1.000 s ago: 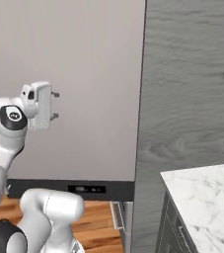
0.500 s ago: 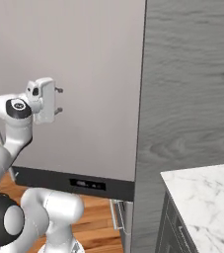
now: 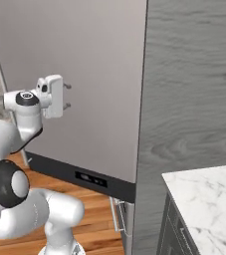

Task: Place the chicken drumstick on the counter behind the older chicken drumstick on the same shelf of the fridge to maintain FIFO order. Close the fridge door when finished.

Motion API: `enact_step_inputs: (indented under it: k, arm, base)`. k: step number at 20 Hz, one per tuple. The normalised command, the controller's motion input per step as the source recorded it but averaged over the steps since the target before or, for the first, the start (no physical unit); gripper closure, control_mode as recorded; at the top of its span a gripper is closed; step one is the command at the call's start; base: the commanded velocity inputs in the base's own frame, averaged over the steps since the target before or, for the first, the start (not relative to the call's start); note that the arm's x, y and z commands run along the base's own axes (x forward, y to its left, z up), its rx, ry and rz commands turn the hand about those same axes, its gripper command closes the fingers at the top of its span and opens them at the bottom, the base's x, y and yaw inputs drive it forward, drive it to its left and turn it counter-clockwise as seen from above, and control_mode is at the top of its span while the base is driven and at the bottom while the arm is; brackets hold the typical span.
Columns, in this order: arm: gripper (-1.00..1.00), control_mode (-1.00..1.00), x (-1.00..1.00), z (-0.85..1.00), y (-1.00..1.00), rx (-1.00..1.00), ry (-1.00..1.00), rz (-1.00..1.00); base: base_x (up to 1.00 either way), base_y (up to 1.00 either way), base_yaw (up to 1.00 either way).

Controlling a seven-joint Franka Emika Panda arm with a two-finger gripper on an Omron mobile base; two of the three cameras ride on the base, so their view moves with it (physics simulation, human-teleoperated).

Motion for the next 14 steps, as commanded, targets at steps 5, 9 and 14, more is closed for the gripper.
enact_step_inputs:
  k: [5,9,14]
  arm:
    - [-1.0,-1.0,0.52,-0.1,-0.23,0.0,-0.05,-0.1]
    - [-1.0,-1.0,0.44,-0.1,-0.31,0.0,-0.06,-0.12]
    - [-1.0,-1.0,0.42,-0.11,-0.34,0.0,-0.06,-0.12]
  base:
    - [0.0,0.0,0.0]
    - [0.0,0.0,0.0]
    - [0.0,0.0,0.0]
